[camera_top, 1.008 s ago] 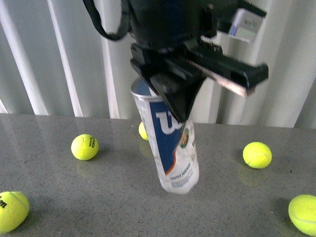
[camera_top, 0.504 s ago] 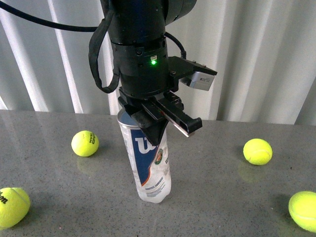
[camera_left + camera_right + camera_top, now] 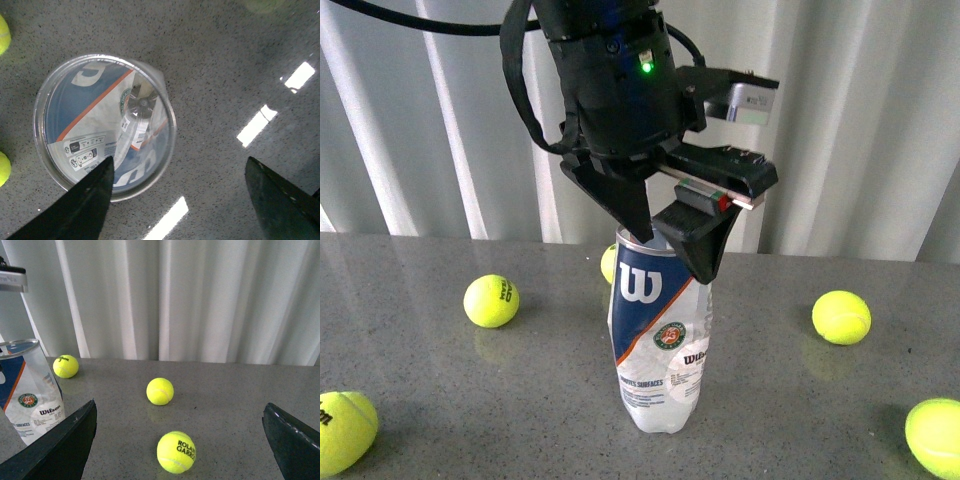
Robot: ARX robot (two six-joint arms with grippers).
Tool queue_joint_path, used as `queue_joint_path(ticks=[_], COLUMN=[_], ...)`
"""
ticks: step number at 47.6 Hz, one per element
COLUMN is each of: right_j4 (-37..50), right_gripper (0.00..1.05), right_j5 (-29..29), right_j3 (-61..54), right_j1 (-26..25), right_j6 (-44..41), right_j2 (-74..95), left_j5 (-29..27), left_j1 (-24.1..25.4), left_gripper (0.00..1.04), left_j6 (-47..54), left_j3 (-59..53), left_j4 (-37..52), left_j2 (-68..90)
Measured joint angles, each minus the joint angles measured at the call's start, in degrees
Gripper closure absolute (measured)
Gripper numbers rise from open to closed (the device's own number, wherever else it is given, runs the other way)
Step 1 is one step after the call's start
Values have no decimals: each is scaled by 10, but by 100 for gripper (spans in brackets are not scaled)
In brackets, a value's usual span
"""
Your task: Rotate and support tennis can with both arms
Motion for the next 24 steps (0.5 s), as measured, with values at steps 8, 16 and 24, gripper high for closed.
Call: queue_joint_path(ticks=[8, 16, 24], right_j4=[0, 0, 0], right_gripper=[7, 7, 7], right_j5=[0, 0, 0], right_j3=[0, 0, 0], right_j1=[0, 0, 0], right_j6=[0, 0, 0], right_j2=[0, 0, 0], left_j5=[30, 41, -5], left_j1=[8, 36, 50], left_gripper=[5, 7, 7], left_j6=[-26, -173, -304], left_j3=[-5, -112, -182], left_j4=[17, 187, 300], left_j2=[-40, -160, -219])
